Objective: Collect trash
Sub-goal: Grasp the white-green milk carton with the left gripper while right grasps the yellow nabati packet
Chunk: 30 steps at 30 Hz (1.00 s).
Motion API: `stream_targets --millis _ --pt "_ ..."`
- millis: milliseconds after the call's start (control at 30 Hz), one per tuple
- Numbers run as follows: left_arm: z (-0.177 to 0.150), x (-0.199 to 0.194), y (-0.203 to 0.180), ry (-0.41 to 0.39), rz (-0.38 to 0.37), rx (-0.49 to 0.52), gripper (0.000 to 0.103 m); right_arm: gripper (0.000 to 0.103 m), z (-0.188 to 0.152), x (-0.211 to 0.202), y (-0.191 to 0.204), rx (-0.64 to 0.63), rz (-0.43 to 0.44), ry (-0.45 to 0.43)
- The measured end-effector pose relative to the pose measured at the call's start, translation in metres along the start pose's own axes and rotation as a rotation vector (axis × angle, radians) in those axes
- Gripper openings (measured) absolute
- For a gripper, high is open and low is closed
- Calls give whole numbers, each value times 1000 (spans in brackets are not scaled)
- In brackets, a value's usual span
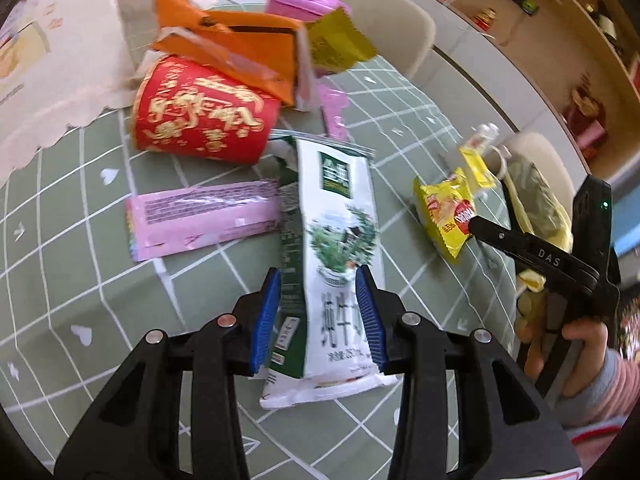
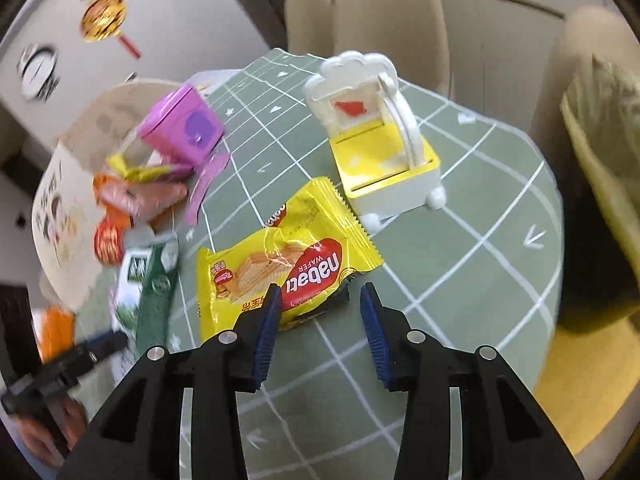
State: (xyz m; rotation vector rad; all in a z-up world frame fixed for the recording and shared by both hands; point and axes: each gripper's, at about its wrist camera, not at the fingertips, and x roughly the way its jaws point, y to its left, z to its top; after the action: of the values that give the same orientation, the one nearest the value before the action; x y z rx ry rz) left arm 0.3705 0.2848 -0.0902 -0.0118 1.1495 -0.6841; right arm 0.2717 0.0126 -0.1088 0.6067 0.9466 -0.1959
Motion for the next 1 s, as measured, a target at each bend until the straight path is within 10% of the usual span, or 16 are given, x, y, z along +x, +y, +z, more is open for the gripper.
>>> stream_targets --millis 633,1000 --pt "-13 -36 23 -109 28 -161 36 39 20 29 73 -563 34 39" --pt "-26 -45 34 -135 9 -228 36 39 -21 14 80 -463 108 190"
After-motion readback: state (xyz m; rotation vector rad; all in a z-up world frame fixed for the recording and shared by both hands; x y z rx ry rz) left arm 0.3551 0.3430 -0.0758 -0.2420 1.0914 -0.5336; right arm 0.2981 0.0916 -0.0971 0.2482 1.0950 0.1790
